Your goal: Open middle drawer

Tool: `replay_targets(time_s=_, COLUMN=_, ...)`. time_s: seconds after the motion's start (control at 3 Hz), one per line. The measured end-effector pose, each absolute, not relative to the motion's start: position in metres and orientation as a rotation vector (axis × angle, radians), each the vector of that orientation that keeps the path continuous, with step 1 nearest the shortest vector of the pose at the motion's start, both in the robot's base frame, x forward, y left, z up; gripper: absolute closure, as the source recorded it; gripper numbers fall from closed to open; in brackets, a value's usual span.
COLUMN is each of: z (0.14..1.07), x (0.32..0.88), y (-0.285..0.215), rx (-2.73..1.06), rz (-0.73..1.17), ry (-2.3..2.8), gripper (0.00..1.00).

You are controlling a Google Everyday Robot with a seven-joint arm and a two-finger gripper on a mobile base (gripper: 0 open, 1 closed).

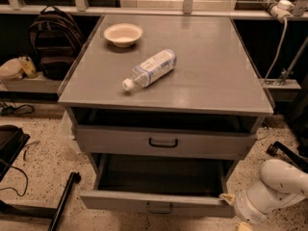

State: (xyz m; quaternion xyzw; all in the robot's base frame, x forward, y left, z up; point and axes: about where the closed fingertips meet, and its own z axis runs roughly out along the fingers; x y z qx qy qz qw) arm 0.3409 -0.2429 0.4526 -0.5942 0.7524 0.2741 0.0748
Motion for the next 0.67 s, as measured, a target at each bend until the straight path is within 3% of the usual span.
replay_targets(time_s=0.67, z=0.4543, x=0.3326, y=-0.2413, rx=-1.797, rz=0.867, ry=2.255, gripper=0.00)
